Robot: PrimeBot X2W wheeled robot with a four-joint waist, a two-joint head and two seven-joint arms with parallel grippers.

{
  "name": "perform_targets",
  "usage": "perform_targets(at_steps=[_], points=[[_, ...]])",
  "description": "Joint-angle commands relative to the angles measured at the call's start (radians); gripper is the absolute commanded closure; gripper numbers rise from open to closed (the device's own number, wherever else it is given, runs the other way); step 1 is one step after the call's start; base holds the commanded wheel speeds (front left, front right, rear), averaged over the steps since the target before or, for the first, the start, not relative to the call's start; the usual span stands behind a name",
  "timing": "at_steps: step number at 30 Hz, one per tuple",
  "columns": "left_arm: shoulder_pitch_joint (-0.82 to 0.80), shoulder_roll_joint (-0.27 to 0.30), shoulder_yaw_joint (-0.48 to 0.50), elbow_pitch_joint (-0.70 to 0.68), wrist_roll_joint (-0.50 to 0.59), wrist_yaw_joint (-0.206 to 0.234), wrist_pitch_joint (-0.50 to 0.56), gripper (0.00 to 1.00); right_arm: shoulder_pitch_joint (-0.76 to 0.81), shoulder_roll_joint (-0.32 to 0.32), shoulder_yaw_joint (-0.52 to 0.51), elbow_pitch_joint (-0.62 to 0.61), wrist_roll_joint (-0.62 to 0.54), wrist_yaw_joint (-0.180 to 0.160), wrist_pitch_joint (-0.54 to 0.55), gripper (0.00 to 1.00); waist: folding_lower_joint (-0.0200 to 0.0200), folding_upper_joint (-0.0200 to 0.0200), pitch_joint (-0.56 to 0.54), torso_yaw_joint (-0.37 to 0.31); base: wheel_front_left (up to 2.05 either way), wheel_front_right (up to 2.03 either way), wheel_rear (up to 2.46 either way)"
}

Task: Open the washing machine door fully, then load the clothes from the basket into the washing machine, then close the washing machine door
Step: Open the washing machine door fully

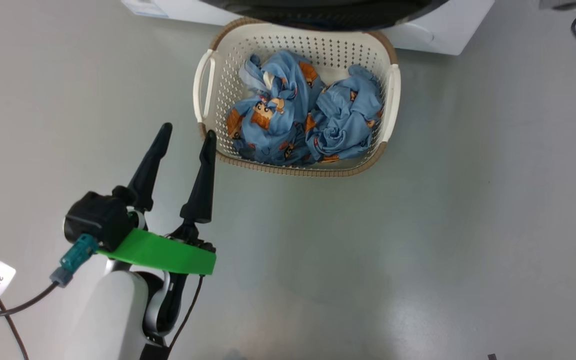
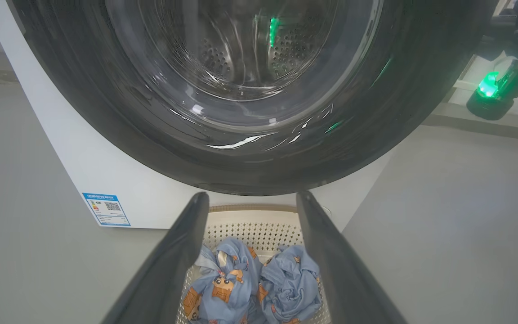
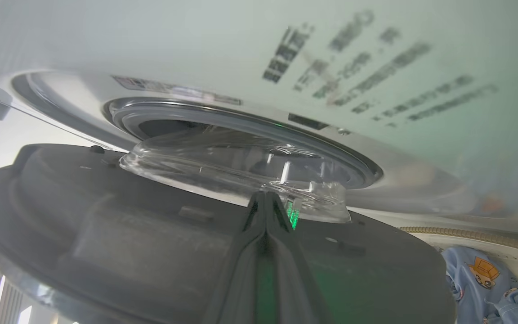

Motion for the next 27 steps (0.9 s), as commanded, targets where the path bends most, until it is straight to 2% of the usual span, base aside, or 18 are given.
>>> perform_targets(at_steps=[1,14,27], points=[[0.009,0.026,0.037,-0.017,0.008,-0.002,-0.006,0.0,0.024,0.055,0.02,-0.045,0.0,0.002,0.019,1.0,0.0,0.0,-0.015,-0.011,0.0,0.0,0.0],[0.054,0.054,0.048,-0.014,0.028,-0.002,-0.006,0.0,0.17,0.085,0.064,-0.123,0.016,0.002,0.052,1.0,0.0,0.0,-0.091,-0.052,0.0,0.0,0.0],[0.107,0.062,0.065,0.008,0.036,-0.002,-0.006,0.0,0.302,0.108,0.101,-0.174,0.037,0.002,0.092,1.0,0.0,0.0,-0.187,-0.052,0.0,0.0,0.0]])
